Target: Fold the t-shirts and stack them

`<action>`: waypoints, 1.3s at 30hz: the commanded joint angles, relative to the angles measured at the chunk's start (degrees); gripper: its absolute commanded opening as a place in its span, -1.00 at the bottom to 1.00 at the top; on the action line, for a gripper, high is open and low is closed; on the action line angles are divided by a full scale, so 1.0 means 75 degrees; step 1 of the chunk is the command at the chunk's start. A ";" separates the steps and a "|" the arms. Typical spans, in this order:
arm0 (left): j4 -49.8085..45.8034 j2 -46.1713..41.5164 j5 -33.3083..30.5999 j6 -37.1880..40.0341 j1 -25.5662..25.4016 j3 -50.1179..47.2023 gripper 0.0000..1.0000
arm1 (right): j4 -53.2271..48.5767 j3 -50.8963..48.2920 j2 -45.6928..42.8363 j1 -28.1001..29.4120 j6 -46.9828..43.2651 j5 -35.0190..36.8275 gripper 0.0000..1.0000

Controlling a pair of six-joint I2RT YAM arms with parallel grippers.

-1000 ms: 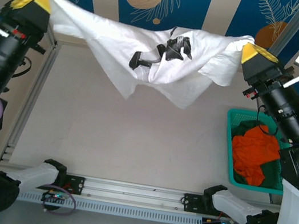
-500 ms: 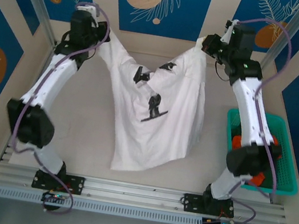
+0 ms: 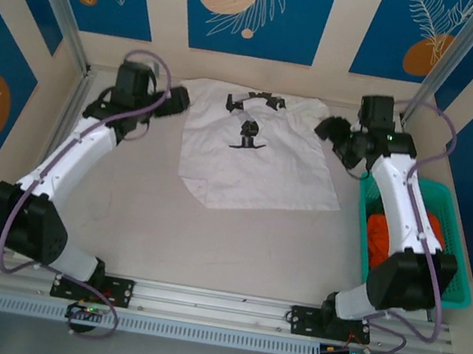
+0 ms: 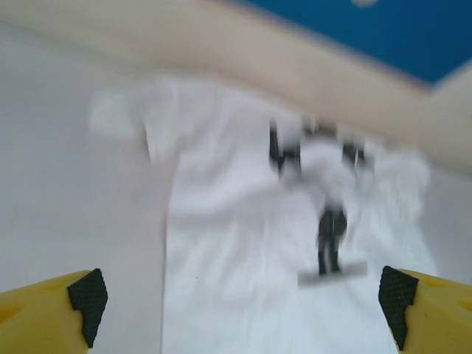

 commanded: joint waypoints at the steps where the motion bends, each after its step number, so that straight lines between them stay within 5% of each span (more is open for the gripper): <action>1: -0.1134 -0.0216 0.0932 -0.0406 -0.0392 -0.1579 0.89 | -0.0112 -0.1836 -0.0570 0.0267 0.0383 -0.0419 0.47; 8: -0.0214 -0.0135 0.1789 -0.1953 -0.0570 -0.3033 0.83 | 0.0094 -0.3275 -0.0273 0.0361 0.0395 -0.0082 0.37; 15: 0.0168 0.1334 0.1992 -0.2772 -0.0836 -0.1812 0.75 | -0.0061 -0.2604 0.1151 0.0388 0.0053 0.0616 0.31; 22: -0.0849 0.2448 0.0571 -0.3039 -0.1526 -0.0733 0.66 | 0.0241 -0.2266 0.2021 0.0419 -0.0158 0.0743 0.19; 27: -0.1366 0.3229 0.0067 -0.3029 -0.1885 -0.0107 0.30 | 0.0207 -0.1867 0.2792 0.0656 -0.0326 0.0765 0.06; 34: -0.1888 0.3578 -0.0763 -0.2733 -0.1999 -0.0048 0.26 | 0.0286 -0.1956 0.3033 0.0878 -0.0285 0.0807 -0.04; 36: -0.2206 0.3938 -0.0825 -0.2542 -0.2069 0.0315 0.17 | 0.0299 -0.2006 0.3063 0.0890 -0.0282 0.0790 -0.11; 39: -0.2229 0.4111 -0.0988 -0.2506 -0.2136 0.0337 -0.26 | 0.0275 -0.2027 0.3146 0.0934 -0.0273 0.0745 -0.26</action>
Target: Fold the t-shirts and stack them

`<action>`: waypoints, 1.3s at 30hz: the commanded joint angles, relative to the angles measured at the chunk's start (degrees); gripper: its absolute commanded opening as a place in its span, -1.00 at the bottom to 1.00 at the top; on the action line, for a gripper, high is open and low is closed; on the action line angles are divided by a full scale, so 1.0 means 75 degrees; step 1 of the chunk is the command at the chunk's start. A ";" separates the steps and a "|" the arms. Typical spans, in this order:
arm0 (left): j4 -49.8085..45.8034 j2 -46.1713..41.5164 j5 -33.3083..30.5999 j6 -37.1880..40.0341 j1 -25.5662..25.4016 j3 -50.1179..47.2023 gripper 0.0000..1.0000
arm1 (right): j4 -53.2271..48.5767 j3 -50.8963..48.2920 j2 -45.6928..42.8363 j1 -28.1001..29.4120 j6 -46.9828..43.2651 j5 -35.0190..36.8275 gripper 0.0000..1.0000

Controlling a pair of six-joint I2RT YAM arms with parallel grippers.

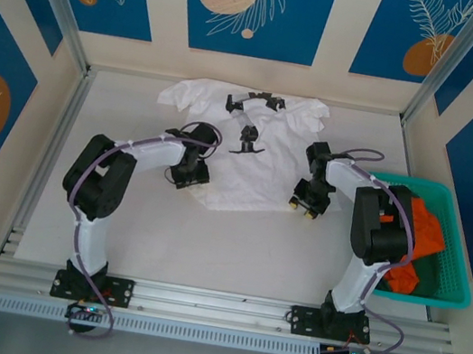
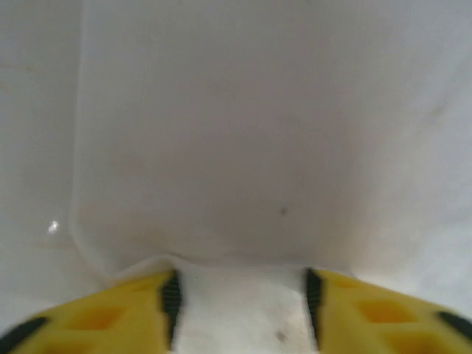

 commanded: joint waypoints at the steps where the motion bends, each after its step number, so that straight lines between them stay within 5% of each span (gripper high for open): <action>1: -0.0409 0.0253 -0.0300 0.0186 -0.0140 0.0010 -0.34 | -0.0025 -0.0048 0.0180 0.0132 0.0027 -0.0113 -0.30; 6: -0.0391 0.0102 -0.0409 0.0293 -0.0121 -0.0317 -1.00 | -0.0013 -0.0153 0.0187 0.0284 0.0043 -0.0240 -0.56; 13: 0.0002 -0.1465 -0.1064 0.0550 0.0345 -0.1346 -1.00 | -0.0313 -0.0288 -0.0276 0.1338 0.0462 -0.1245 -0.76; 19: 0.1243 -0.3382 -0.0490 0.1180 0.2611 -0.2835 -1.00 | 0.0085 0.0310 0.0173 0.3310 0.1569 -0.3052 -0.76; 24: 0.1216 -0.3521 0.0221 0.1767 0.4498 -0.2522 -0.98 | -0.0045 0.3015 0.2063 0.4491 0.1009 -0.4598 -0.51; 26: 0.0829 -0.3310 0.0182 0.1871 0.4890 -0.1996 -0.77 | -0.0389 0.4275 0.2422 0.4872 0.0273 -0.4770 -0.15; 28: 0.0382 -0.3223 -0.0077 0.1881 0.5122 -0.1538 -0.08 | -0.0377 0.4888 0.2310 0.4985 -0.0024 -0.4779 0.16; 32: -0.0265 -0.3681 -0.0386 0.1789 0.5118 -0.1232 0.69 | 0.0566 0.3977 0.0964 0.4379 0.0607 -0.4106 0.33; 35: -0.0509 -0.4390 -0.0041 0.1627 0.4566 -0.1594 0.75 | 0.0668 0.2603 -0.0252 0.3492 0.1507 -0.2736 0.31; 39: -0.0485 -0.5068 0.1036 0.1087 0.3005 -0.2554 0.61 | -0.0418 0.1575 -0.0963 0.2347 0.1653 -0.1095 0.18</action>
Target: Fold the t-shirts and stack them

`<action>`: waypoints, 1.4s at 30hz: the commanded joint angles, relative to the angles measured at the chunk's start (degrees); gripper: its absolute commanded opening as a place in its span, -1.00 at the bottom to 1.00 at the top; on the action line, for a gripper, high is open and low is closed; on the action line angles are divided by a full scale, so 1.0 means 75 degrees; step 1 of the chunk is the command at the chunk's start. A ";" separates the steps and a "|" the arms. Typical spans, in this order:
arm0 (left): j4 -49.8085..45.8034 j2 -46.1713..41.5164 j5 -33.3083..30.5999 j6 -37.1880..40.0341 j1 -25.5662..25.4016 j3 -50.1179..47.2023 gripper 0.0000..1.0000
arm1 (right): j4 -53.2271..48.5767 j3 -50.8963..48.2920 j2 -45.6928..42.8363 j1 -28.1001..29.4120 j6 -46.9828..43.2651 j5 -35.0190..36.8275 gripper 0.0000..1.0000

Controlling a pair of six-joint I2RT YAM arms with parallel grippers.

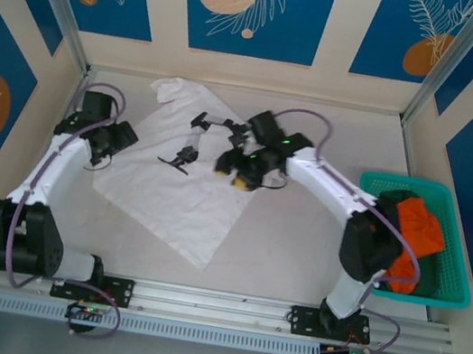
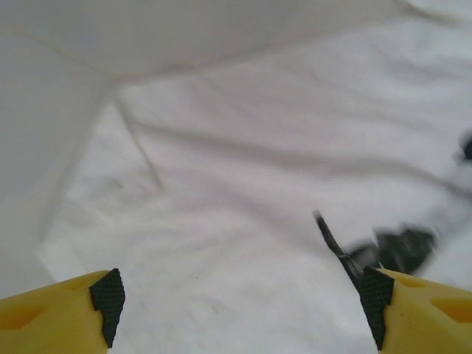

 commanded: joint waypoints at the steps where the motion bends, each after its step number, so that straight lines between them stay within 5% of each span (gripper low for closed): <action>1: -0.0271 -0.0514 0.1321 -0.0653 -0.1317 -0.0985 0.55 | -0.0930 -0.0859 -0.0211 -0.0750 0.0278 0.1533 0.17; 6: -0.0097 -0.0314 0.1926 -0.1092 -0.3505 -0.1324 0.44 | -0.0737 -0.1151 0.0054 -0.1526 -0.0448 0.1930 0.12; 10: -0.0021 0.0430 0.2272 -0.1035 -0.4561 -0.1268 0.45 | -0.0744 -0.0329 0.0765 -0.1364 -0.0874 0.1982 0.15; 17: -0.0988 0.1633 0.0841 -0.1084 -0.5681 -0.1162 0.47 | -0.1449 0.1302 0.2300 -0.0399 -0.0878 0.2816 0.20; 23: -0.1244 0.1954 -0.0290 -0.1086 -0.5712 -0.1423 0.32 | -0.1798 0.2196 0.3436 -0.0158 -0.0887 0.3092 0.16; 28: -0.1604 0.2080 -0.1123 -0.1120 -0.5558 -0.1583 0.09 | -0.1927 0.2287 0.3741 -0.0289 -0.0921 0.3060 -0.30; 32: -0.1590 0.1925 -0.1376 -0.1052 -0.5123 -0.1746 -0.05 | -0.1446 0.1528 0.2880 -0.0502 -0.0914 0.2863 -0.62; 42: -0.1286 0.2093 -0.1436 -0.0465 -0.3597 -0.1739 -0.15 | -0.0585 -0.1446 0.0055 -0.1295 -0.0845 0.1950 -0.78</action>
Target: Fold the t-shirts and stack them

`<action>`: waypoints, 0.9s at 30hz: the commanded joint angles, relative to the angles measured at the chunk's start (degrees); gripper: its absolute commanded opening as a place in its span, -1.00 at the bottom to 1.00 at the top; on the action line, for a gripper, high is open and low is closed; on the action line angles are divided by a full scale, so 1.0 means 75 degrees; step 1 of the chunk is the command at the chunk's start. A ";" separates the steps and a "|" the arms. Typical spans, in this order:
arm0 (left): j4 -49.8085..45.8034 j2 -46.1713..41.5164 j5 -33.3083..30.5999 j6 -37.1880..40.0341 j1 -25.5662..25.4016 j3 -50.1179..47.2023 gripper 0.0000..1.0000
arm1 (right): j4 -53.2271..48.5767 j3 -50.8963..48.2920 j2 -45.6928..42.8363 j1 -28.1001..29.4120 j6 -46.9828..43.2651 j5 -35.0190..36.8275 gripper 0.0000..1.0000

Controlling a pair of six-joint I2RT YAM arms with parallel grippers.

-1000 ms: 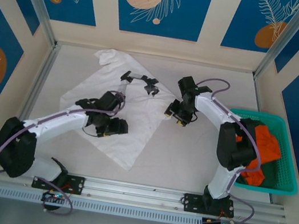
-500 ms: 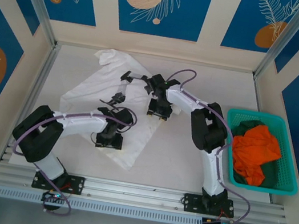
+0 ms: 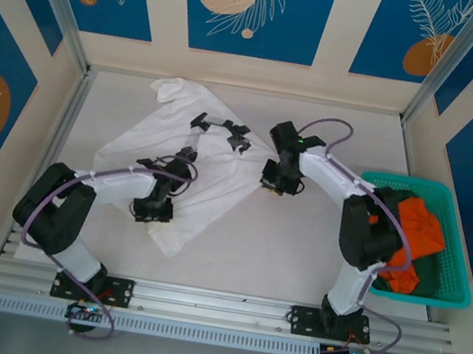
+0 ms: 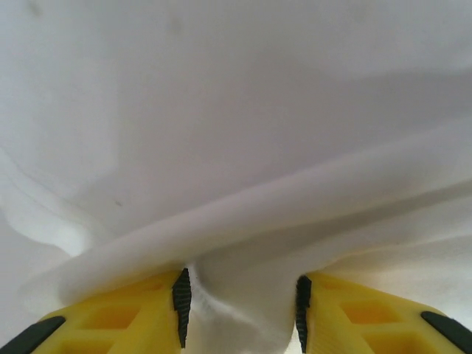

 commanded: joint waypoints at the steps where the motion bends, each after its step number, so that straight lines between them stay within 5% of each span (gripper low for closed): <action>1: -0.0143 0.0221 -0.0373 0.0339 0.0538 -0.0078 -0.15 | 0.0237 -0.0918 -0.0620 -0.0292 0.0037 -0.0499 -0.79; 14: 0.0022 0.0854 -0.0563 0.1535 0.3051 0.1477 -0.17 | -0.0570 -0.3801 -0.3275 -0.0373 -0.0132 -0.1293 -0.83; 18: -0.0024 0.1084 -0.0510 0.1813 0.3427 0.2085 -0.17 | -0.1008 -0.4080 -0.3712 -0.0138 0.0016 -0.0722 -0.82; 21: -0.0071 0.1066 -0.0111 0.1884 0.3666 0.2403 -0.12 | -0.1237 -0.4024 -0.4064 -0.0093 0.0018 -0.0040 -0.58; 23: -0.0145 0.0867 0.0252 0.1936 0.3687 0.2545 -0.01 | -0.1251 -0.3912 -0.4278 -0.0101 -0.0001 0.0251 -0.21; 27: -0.0473 0.0038 0.0799 0.1949 0.3674 0.2456 0.42 | -0.1368 -0.3613 -0.4624 -0.0263 0.0278 0.0590 0.15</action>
